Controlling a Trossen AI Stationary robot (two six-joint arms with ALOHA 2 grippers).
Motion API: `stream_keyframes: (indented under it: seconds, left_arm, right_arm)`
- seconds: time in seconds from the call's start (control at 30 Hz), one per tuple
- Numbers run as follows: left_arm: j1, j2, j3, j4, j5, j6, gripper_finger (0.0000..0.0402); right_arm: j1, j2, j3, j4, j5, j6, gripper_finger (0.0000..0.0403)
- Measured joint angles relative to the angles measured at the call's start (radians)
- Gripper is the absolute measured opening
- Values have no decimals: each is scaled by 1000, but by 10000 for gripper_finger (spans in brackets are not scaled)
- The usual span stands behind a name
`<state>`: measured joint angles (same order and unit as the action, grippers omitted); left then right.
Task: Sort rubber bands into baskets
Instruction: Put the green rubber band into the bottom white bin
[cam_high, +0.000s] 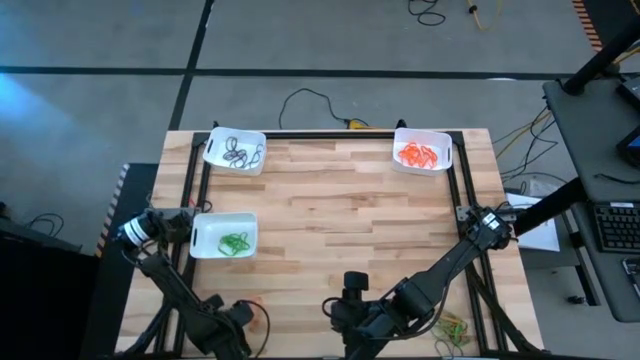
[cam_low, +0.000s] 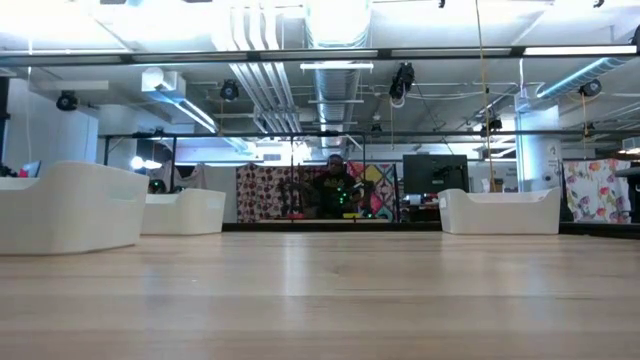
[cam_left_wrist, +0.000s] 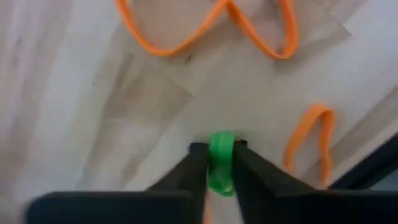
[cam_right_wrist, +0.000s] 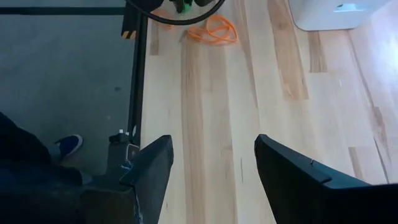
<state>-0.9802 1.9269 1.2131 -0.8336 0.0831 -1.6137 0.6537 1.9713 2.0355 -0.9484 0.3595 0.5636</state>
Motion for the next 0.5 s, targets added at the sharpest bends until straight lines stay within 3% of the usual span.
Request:
stream_keyframes:
  seconds: [0.1,0.27,0.5]
  left_arm:
    - [26,-27,-4,-46,-26,46,10]
    - [103,-146,11,-273,-106,155,3]
    - [284,-414,-49,-602,-225,238,0]
  right_arm:
    - [0,0,9,-10,0,0,219]
    - [0,0,54,-78,0,0,219]
    - [0,0,107,-151,8,4,219]
